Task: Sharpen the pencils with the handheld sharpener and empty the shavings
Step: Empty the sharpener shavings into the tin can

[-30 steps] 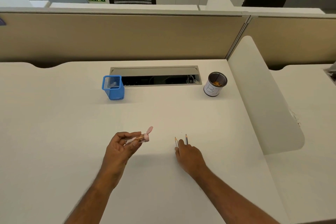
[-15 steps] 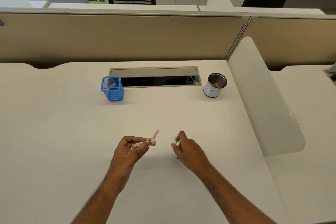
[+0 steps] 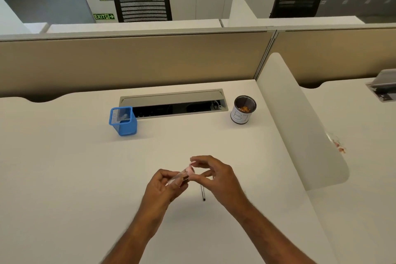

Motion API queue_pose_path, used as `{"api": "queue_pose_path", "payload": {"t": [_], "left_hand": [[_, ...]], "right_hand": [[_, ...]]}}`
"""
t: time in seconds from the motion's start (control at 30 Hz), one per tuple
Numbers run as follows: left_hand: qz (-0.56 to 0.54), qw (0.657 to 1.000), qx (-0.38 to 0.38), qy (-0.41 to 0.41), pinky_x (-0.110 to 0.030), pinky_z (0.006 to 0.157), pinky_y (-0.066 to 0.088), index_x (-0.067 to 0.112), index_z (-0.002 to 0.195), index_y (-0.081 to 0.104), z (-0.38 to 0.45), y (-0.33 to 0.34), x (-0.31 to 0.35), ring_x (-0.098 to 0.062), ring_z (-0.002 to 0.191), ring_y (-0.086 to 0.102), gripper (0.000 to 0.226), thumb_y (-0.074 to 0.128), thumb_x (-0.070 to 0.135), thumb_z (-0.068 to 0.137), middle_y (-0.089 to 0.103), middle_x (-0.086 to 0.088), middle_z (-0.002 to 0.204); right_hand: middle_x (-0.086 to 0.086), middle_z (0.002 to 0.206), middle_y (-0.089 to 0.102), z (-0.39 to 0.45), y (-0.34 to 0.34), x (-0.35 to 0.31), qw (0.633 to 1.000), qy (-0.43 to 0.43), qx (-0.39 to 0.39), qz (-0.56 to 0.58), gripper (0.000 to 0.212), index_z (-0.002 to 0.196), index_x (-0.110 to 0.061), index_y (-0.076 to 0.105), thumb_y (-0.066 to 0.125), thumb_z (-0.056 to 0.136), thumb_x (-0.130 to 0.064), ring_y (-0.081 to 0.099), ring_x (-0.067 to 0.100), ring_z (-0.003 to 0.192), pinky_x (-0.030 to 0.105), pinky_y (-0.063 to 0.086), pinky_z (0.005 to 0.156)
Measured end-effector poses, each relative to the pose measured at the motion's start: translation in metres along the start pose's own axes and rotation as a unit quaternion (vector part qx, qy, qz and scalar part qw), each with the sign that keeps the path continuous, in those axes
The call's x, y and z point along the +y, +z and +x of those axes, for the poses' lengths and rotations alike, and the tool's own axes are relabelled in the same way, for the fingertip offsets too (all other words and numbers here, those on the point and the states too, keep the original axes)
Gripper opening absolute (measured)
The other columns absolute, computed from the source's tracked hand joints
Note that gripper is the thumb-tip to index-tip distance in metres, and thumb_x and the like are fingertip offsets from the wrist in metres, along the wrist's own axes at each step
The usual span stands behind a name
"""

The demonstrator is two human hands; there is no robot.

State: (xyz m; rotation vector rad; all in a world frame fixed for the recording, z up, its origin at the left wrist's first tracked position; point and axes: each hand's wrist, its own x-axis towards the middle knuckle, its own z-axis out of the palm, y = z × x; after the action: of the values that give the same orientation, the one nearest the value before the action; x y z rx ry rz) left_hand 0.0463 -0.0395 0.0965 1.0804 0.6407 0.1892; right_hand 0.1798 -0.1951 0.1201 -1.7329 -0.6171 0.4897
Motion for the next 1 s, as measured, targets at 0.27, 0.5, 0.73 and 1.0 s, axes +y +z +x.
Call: {"api": "queue_pose_path", "payload": {"t": [0.27, 0.5, 0.73, 1.0], "left_hand": [[0.028, 0.999, -0.025, -0.011, -0.035, 0.091, 0.069, 0.015, 0.105, 0.074, 0.022, 0.029, 0.012, -0.042, 0.111, 0.084, 0.054, 0.098, 0.054, 0.078, 0.082, -0.020, 0.121], [0.032, 0.998, -0.054, 0.003, -0.043, 0.096, 0.069, 0.005, 0.119, 0.069, 0.045, 0.066, 0.018, -0.037, 0.113, 0.083, 0.049, 0.081, 0.046, 0.096, 0.084, -0.018, 0.120], [0.158, 0.984, -0.077, 0.031, -0.033, 0.096, 0.067, 0.023, 0.118, 0.076, 0.089, 0.109, 0.028, -0.019, 0.118, 0.078, 0.020, 0.071, 0.039, 0.107, 0.083, 0.003, 0.118], [0.338, 0.927, -0.115, 0.119, -0.006, 0.079, 0.051, 0.034, 0.147, 0.058, 0.169, 0.157, 0.061, 0.006, 0.123, 0.062, 0.035, 0.063, 0.031, 0.113, 0.059, 0.019, 0.149]], "right_hand": [[-0.016, 0.115, 0.081, 0.007, -0.012, 0.001, 0.994, 0.001, 0.081, 0.078, 0.019, 0.109, -0.042, 0.082, 0.083, 0.094, -0.030, 0.079, 0.014, 0.108, 0.020, 0.062, 0.091], [-0.001, 0.122, 0.082, 0.024, -0.020, 0.008, 0.968, 0.065, 0.096, 0.222, 0.035, 0.126, -0.033, 0.074, 0.084, 0.094, -0.025, 0.078, 0.018, 0.117, 0.022, 0.061, 0.094], [-0.001, 0.116, 0.085, 0.050, -0.056, 0.017, 0.952, 0.090, 0.158, 0.247, 0.022, 0.113, -0.034, 0.082, 0.083, 0.093, -0.024, 0.080, 0.014, 0.112, 0.019, 0.061, 0.092], [0.009, 0.109, 0.079, 0.113, -0.134, 0.033, 0.962, 0.151, 0.138, 0.182, 0.029, 0.111, -0.032, 0.084, 0.078, 0.093, -0.054, 0.080, 0.018, 0.095, 0.036, 0.067, 0.084]]}}
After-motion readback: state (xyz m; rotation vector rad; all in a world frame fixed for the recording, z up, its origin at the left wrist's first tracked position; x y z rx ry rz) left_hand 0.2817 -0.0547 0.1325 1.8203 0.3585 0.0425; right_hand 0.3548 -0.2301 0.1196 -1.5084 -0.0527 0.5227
